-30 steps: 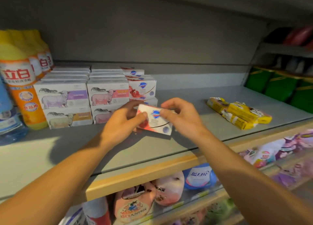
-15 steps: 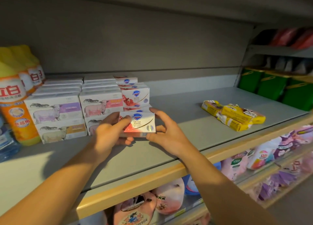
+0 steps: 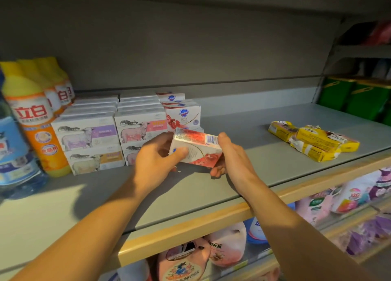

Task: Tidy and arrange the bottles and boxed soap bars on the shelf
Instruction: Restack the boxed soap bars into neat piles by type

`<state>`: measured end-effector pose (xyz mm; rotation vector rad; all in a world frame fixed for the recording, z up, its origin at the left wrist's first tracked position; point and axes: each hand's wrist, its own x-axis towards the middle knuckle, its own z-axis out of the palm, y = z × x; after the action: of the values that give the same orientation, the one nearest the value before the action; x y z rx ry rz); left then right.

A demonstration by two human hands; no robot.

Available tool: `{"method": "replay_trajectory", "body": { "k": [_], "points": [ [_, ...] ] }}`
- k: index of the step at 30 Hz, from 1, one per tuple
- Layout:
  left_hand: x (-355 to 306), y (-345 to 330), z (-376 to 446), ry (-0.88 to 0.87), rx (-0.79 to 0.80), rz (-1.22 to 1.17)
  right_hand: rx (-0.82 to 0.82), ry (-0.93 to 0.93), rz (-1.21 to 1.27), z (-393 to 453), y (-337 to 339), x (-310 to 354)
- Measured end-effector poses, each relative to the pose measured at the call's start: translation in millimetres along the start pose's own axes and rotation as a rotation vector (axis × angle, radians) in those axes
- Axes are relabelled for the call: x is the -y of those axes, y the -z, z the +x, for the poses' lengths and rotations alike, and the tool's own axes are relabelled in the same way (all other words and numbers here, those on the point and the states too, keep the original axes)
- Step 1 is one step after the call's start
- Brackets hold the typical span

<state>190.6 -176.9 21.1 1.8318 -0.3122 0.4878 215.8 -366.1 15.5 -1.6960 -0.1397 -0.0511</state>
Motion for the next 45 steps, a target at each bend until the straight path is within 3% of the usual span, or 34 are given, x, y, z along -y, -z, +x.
{"method": "replay_trajectory", "body": {
  "k": [4,12,23,28,32,36,41,45],
  "points": [
    [5,3,3,0.129,-0.128,0.032,0.1,0.011,-0.024,-4,0,2],
    [6,5,2,0.225,-0.065,-0.049,0.102,0.069,-0.058,-10,3,-1],
    [0,8,1,-0.017,-0.102,0.327,0.127,0.193,0.112,3,12,-16],
    [1,8,1,-0.034,0.0,0.219,0.145,0.227,0.157,3,13,-16],
    [-4,9,-1,0.032,0.121,-0.032,0.123,0.16,0.264,4,10,-9],
    [-10,2,-4,0.004,0.222,-0.042,0.056,0.174,0.234,2,7,-9],
    [-7,0,-2,-0.001,0.067,0.036,0.063,0.205,0.189,2,6,-14],
    [-3,3,0,-0.04,-0.006,0.152,0.078,0.265,0.008,-1,7,-14]
  ]
}}
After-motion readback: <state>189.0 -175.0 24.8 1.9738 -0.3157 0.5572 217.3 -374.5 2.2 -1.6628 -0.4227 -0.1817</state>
